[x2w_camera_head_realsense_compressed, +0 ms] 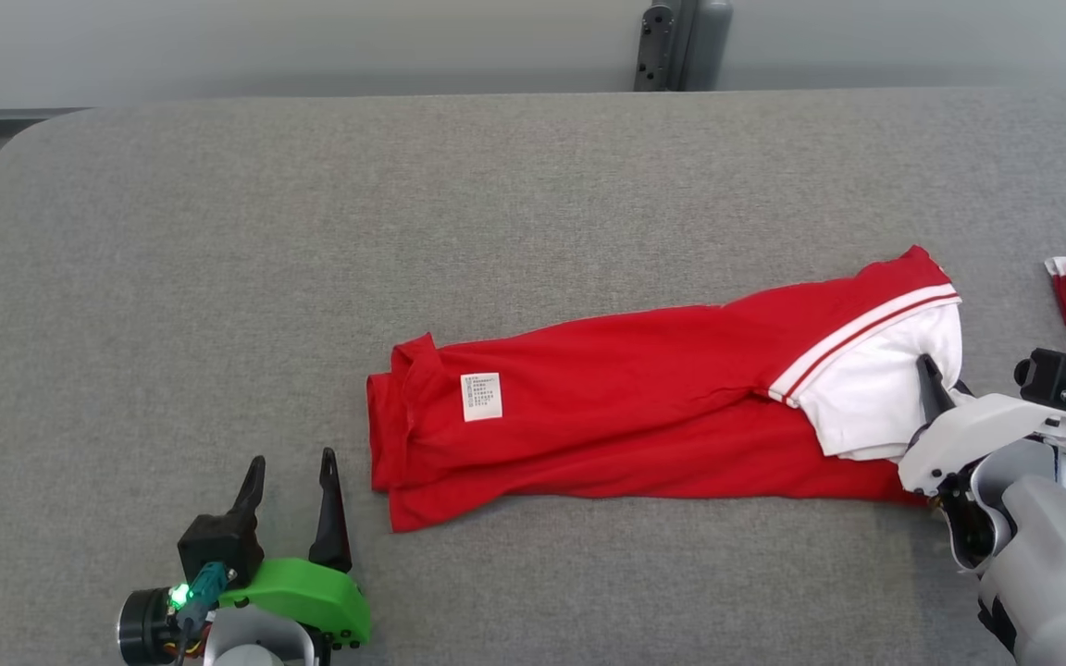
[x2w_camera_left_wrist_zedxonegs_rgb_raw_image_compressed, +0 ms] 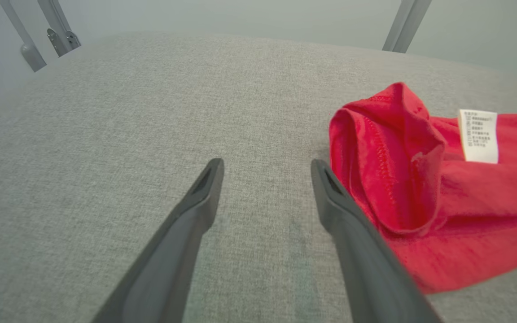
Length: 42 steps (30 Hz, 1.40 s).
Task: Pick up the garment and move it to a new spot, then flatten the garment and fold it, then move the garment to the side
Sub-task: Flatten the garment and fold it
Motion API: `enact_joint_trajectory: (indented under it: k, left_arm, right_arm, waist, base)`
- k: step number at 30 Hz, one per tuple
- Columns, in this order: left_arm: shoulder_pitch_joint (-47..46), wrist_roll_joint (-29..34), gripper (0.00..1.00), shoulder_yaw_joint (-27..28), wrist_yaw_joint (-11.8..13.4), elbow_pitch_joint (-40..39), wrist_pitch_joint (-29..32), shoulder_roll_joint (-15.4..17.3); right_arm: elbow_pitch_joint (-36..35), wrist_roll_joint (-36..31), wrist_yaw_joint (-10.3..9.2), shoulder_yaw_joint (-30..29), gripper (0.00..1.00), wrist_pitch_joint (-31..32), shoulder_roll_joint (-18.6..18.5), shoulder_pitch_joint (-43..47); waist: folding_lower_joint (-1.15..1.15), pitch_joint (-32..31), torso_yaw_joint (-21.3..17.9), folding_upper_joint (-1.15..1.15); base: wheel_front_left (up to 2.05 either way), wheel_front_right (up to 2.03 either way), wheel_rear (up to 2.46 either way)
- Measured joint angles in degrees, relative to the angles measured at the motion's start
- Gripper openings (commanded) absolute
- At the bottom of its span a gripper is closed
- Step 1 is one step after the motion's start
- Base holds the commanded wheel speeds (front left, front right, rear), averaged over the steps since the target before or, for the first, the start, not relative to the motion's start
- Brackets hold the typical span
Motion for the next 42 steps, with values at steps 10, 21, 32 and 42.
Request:
enact_joint_trajectory:
  k: [10,21,32,42]
  left_arm:
    - [-0.05,0.42,1.0,0.32,-0.53,0.35,0.0,0.0]
    - [0.07,0.7,1.0,-1.13,-0.76,0.69,0.0,-0.02]
    - [0.15,0.24,1.0,-3.96,-0.81,0.68,-0.01,0.0]
    - [0.17,-0.57,1.0,-7.1,-0.63,0.58,0.0,0.01]
  right_arm:
    - [-12.63,-1.43,-0.07,1.63,0.0,-0.24,3.27,3.38]
    - [-24.49,2.87,-0.08,13.73,0.0,3.27,5.04,5.95]
    - [-27.87,5.46,-0.09,21.16,0.0,5.69,7.38,5.65]
    - [-23.16,5.7,-0.09,25.27,0.0,4.53,10.07,2.05]
  waist:
    - [0.0,-1.48,-3.99,0.0]
    - [0.0,-3.29,-2.21,0.0]
    - [0.0,-3.33,5.33,0.0]
    - [0.0,-2.95,14.06,0.0]
  base:
    - [0.0,0.0,0.0]
    - [0.0,0.0,0.0]
    - [0.0,0.0,0.0]
    - [0.0,0.0,0.0]
